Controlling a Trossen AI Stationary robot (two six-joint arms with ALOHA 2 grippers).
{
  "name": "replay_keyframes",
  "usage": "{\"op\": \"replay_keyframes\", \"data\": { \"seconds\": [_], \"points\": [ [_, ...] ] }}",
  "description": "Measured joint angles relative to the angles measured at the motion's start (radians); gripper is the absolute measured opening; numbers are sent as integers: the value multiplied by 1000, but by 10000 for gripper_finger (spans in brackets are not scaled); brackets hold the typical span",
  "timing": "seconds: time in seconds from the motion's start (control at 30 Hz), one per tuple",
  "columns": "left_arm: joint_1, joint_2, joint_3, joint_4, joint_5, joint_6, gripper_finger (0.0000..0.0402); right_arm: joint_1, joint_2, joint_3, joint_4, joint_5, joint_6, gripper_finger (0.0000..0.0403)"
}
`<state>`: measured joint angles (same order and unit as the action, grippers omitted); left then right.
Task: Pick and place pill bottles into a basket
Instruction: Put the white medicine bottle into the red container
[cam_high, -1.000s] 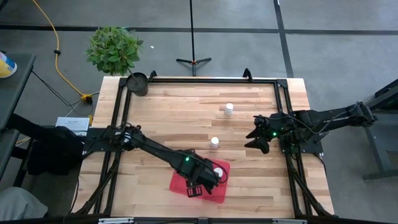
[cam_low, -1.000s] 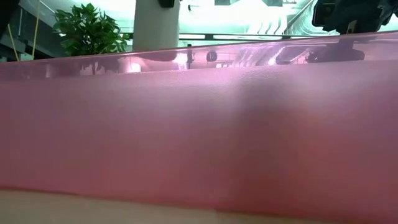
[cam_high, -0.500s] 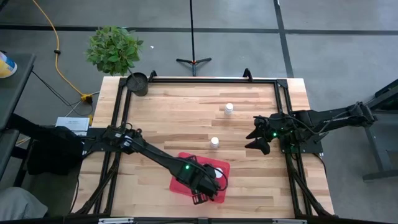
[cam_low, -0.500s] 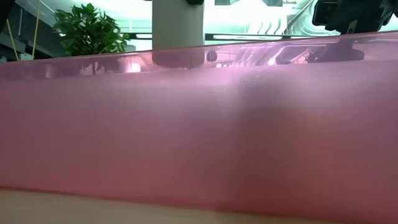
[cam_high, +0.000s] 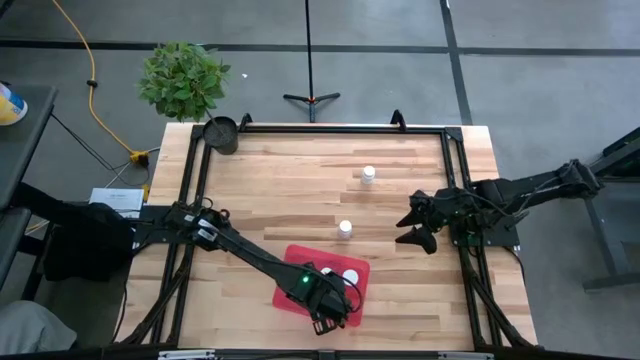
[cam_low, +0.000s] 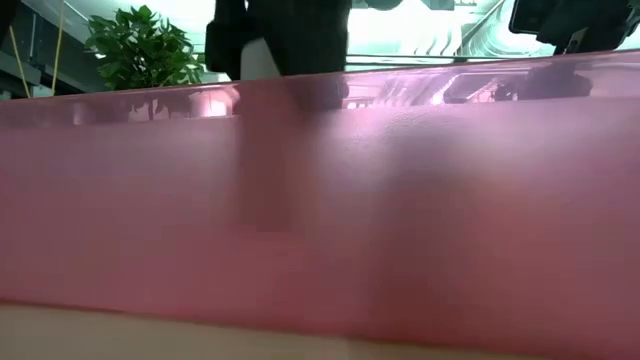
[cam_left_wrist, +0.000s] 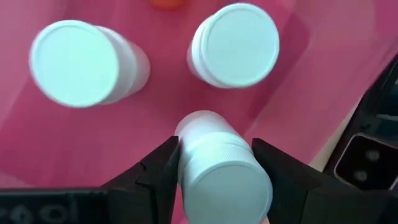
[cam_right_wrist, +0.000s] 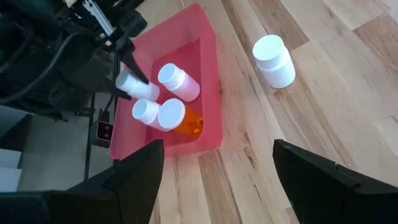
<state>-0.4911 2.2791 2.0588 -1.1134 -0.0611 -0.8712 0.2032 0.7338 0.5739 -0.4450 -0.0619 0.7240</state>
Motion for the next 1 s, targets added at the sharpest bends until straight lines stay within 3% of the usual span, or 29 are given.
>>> {"op": "replay_keyframes", "data": {
  "seconds": [0.4,1.0],
  "points": [
    [5,-2,-33,45,-53,-9,214,64,0,0,1,55,36,291],
    [8,-2,-33,50,-20,8,234,120,0,0,1,127,64,291]
  ]
}}
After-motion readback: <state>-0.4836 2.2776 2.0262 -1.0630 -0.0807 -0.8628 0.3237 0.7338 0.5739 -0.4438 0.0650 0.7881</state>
